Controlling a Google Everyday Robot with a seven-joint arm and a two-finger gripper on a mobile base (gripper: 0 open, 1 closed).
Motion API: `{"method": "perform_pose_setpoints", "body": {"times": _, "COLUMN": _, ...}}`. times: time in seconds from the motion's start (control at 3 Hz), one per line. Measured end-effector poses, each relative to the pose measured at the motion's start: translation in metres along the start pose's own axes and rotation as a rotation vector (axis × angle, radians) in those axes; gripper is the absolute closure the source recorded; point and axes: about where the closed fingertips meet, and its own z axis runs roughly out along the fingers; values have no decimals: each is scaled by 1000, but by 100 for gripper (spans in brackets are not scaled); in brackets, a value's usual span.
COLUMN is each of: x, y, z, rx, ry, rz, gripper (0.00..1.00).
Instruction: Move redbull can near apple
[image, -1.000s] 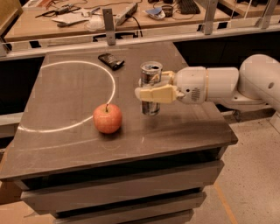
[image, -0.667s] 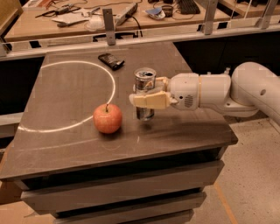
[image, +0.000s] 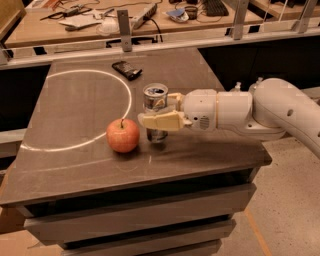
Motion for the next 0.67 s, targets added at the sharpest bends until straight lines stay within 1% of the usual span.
{"method": "perform_pose_setpoints", "body": {"times": 0.33, "x": 0, "y": 4, "z": 3, "rx": 0, "ry": 1, "rz": -4, "gripper": 53}}
{"method": "perform_pose_setpoints", "body": {"times": 0.67, "x": 1, "y": 15, "z": 10, "rx": -11, "ry": -7, "rz": -6, "gripper": 22}}
